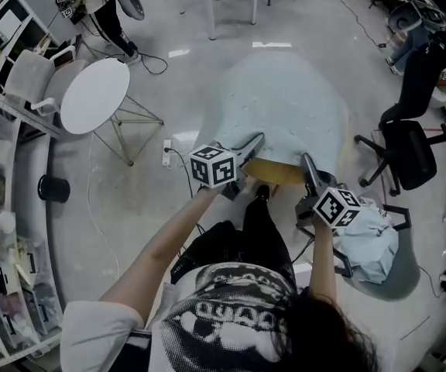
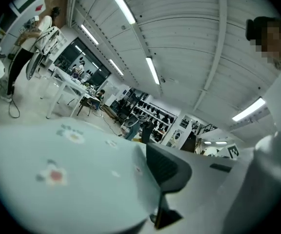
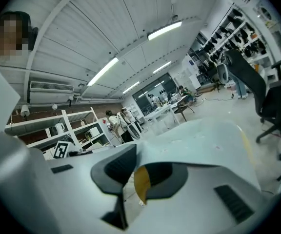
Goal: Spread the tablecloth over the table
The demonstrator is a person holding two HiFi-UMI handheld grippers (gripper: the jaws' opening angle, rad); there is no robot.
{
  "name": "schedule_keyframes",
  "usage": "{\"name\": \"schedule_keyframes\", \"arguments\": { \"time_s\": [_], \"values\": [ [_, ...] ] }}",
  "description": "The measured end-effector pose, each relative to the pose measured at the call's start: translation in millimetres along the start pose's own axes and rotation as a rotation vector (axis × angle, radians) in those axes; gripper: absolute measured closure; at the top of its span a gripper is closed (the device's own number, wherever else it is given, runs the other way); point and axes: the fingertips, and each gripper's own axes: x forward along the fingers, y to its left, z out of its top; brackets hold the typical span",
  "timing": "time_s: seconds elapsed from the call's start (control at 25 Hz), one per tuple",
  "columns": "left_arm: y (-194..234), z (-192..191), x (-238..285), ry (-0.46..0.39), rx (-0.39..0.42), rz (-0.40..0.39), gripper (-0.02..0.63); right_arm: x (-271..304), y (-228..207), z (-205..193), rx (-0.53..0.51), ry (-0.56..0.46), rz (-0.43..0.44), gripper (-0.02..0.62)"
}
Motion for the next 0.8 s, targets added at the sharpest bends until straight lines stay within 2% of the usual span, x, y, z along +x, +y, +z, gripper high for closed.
{"name": "schedule_keyframes", "arguments": {
  "time_s": [0.28, 0.4, 0.52, 0.64, 0.8],
  "values": [
    [5.7, -63.8, -23.3, 0.056, -0.126, 0.016, 0.546, -25.4, -6.8, -57.5, 0.086, 0.050, -0.060, 0.548],
    [11.9, -97.1, -33.2, 0.110, -0.165, 0.042, 0.548, -34.5, -12.5, -87.4, 0.121, 0.090, -0.084, 0.551],
    [21.8, -133.6, -41.9, 0.190, -0.168, 0.092, 0.546, -40.4, -19.6, -118.6, 0.153, 0.141, -0.102, 0.555],
    [35.8, -164.4, -48.1, 0.265, -0.136, 0.152, 0.546, -38.9, -26.2, -147.6, 0.168, 0.188, -0.124, 0.563],
    [52.1, -187.8, -48.2, 0.306, -0.090, 0.196, 0.546, -34.1, -40.8, -178.0, 0.240, 0.223, -0.143, 0.566]
  ]
}}
